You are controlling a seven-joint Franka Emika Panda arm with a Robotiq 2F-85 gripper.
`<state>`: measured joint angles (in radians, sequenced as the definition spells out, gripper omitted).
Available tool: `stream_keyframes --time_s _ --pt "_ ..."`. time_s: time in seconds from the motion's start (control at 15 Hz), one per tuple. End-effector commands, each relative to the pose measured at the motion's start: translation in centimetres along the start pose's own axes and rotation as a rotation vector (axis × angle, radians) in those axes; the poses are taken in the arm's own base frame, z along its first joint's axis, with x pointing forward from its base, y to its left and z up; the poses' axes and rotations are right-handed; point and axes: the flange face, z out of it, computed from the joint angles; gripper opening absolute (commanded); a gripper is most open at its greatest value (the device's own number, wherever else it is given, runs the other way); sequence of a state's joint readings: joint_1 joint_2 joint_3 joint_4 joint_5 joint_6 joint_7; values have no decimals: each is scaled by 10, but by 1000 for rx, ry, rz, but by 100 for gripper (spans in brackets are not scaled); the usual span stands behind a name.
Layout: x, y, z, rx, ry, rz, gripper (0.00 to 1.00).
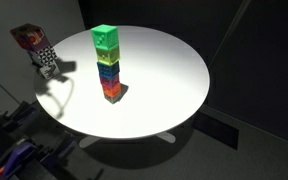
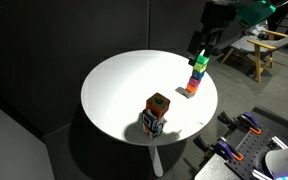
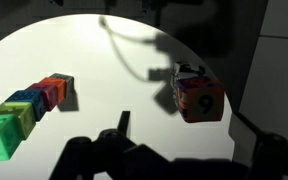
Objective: Remove the square plush toy from the top of the stack and put it on the table
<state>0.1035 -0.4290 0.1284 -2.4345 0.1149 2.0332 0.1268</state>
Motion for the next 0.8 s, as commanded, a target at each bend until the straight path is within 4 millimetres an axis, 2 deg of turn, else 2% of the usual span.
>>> stream_keyframes --time_s 0.0,0.4,0.73 --pt "27 -6 7 -53 38 23 100" --pt "59 -17 33 -52 91 91 100" --pt "70 -22 49 -25 5 75 100"
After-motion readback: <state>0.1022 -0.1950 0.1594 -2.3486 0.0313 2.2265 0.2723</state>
